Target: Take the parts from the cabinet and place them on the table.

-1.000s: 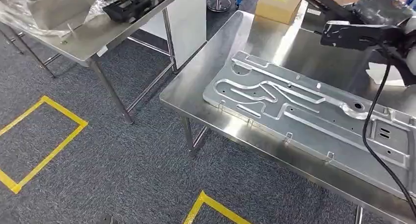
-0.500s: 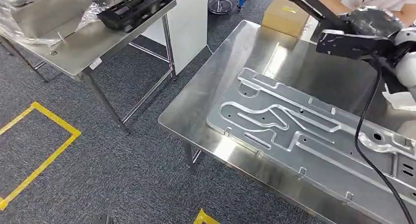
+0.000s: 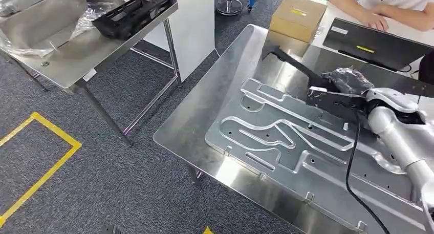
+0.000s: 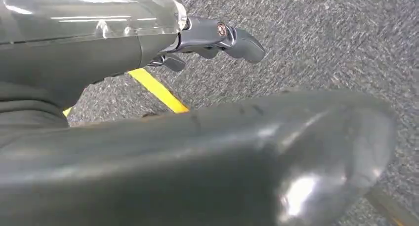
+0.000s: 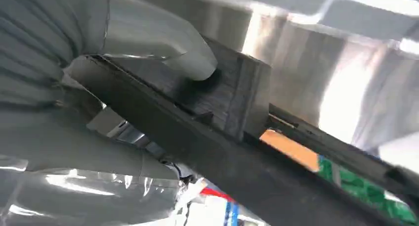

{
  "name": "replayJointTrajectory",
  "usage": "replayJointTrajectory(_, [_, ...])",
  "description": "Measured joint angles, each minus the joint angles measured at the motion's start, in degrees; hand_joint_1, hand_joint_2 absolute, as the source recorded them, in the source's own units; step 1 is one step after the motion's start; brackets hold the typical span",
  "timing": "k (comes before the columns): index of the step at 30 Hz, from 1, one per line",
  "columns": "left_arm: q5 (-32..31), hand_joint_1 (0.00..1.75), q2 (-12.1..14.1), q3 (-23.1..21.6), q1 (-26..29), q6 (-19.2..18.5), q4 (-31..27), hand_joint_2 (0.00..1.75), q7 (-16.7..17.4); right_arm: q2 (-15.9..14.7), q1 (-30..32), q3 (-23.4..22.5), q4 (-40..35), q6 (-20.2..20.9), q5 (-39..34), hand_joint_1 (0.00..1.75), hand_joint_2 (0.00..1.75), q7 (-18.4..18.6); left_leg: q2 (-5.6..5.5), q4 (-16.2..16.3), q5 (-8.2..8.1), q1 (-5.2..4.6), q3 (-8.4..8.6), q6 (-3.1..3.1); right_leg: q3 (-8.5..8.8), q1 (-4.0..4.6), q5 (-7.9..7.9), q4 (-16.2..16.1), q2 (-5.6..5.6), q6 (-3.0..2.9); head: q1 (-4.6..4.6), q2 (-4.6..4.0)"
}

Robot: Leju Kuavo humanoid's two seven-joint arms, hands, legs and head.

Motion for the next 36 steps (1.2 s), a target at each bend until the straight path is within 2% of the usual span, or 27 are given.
replayJointTrajectory(5, [-0.3,0.0,0.0,0.0,-0.1,-0.7,0.0,0.0,-0.1,2.1,6.4,-0.2,0.7,-4.2,2.3,1.75,1.75,-0.2,0.02,-0.1,-0.1,0.12,0.18,-0.22,0.14,0.31,-0.12,0.0,-0.01,-0.16,0.0,0.0])
replayJointTrajectory(10, [-1.2,0.0,-0.1,0.0,-0.1,-0.7,0.0,0.0,0.2,2.5,11.3,-3.3,0.2,-5.5,4.3,1.75,1.75,0.2,0.03,-0.1,-0.08,0.12,0.23,-0.26,0.22,0.28,-0.1,0.0,0.0,-0.18,0.0,0.0])
replayJointTrajectory(25, [-1.9,0.0,-0.3,0.0,-0.5,-0.9,0.0,0.0,1.0,2.0,17.0,-9.4,-5.7,-3.7,10.0,1.75,1.75,1.3,0.11,-0.1,-0.26,0.12,0.93,-0.38,0.96,0.31,-0.26,0.0,0.0,-0.23,0.0,0.0])
replayJointTrajectory(29, [-1.8,0.0,-0.6,0.0,-0.6,-0.8,0.0,0.0,1.0,2.8,17.6,-9.7,-7.1,-3.7,12.2,1.75,1.75,4.9,0.12,-0.1,-0.27,0.13,0.97,-0.39,0.98,0.33,-0.26,0.0,0.03,-0.23,0.0,0.0])
replayJointTrajectory(32, [-1.7,0.0,-0.8,0.2,-0.6,-0.6,0.0,0.0,1.2,3.3,18.2,-10.9,-9.3,-2.2,14.0,1.75,1.75,8.6,0.13,-0.1,-0.27,0.13,0.97,-0.39,0.98,0.33,-0.26,0.0,0.03,-0.23,0.0,0.0])
replayJointTrajectory(36, [-1.0,0.0,-1.0,0.6,-0.6,-0.6,0.0,0.0,1.4,3.7,19.1,-12.3,-11.5,-1.3,15.0,1.75,1.75,10.6,0.13,-0.1,-0.27,0.12,0.98,-0.4,1.0,0.32,-0.26,0.0,0.04,-0.23,0.0,0.0])
